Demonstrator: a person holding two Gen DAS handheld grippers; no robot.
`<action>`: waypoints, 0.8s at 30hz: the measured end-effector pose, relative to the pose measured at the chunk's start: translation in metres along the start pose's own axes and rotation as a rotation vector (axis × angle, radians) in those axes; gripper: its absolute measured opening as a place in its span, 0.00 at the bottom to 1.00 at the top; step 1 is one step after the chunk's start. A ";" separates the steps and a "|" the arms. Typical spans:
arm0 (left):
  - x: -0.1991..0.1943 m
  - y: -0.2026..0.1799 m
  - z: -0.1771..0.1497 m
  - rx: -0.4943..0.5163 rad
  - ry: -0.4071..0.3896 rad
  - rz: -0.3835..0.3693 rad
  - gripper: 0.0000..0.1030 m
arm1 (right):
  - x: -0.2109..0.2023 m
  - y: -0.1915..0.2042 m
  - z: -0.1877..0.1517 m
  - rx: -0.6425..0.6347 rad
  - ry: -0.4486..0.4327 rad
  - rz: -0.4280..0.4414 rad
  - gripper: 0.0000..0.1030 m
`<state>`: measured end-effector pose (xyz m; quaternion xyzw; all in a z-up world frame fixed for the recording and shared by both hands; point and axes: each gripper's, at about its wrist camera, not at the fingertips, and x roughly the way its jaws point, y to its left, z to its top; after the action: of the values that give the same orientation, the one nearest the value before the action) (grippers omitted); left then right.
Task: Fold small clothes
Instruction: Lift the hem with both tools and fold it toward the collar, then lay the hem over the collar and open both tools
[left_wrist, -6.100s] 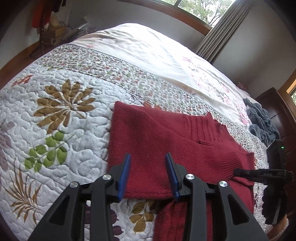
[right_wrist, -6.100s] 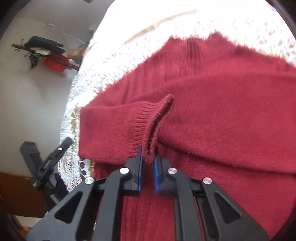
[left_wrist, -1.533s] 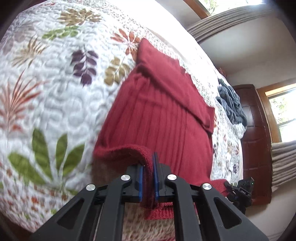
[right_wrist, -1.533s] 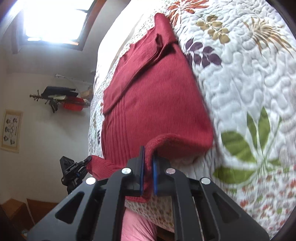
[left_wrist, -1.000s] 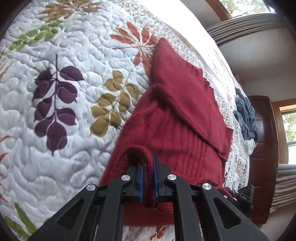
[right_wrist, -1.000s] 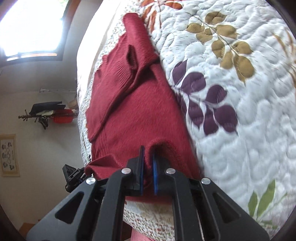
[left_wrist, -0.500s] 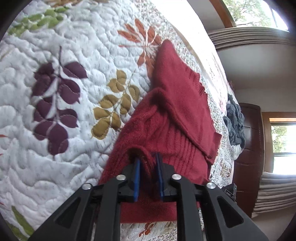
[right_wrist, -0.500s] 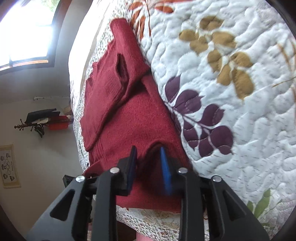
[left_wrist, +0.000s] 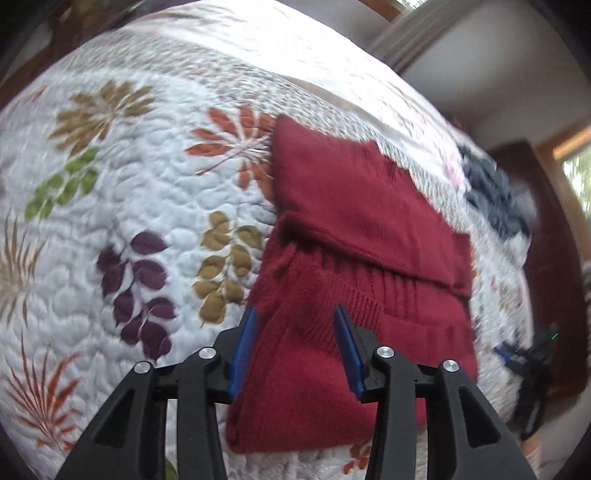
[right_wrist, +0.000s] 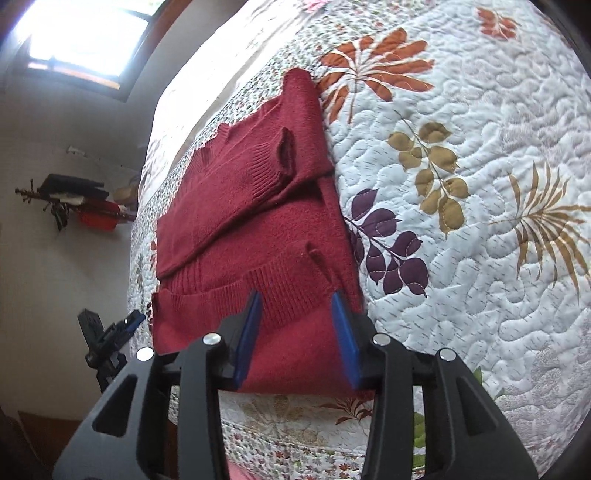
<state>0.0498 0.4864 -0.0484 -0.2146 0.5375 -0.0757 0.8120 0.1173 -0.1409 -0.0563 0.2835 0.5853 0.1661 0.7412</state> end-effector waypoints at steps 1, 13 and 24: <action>0.009 -0.009 0.004 0.046 0.011 0.026 0.42 | 0.003 0.006 0.000 -0.011 0.000 -0.007 0.40; 0.047 -0.039 -0.002 0.264 0.037 0.186 0.07 | 0.033 0.034 0.002 -0.210 0.038 -0.162 0.40; 0.035 -0.042 -0.010 0.266 -0.005 0.101 0.06 | 0.056 0.042 0.016 -0.376 0.059 -0.225 0.43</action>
<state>0.0598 0.4339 -0.0634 -0.0781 0.5309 -0.1046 0.8373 0.1512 -0.0788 -0.0714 0.0685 0.5934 0.1967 0.7775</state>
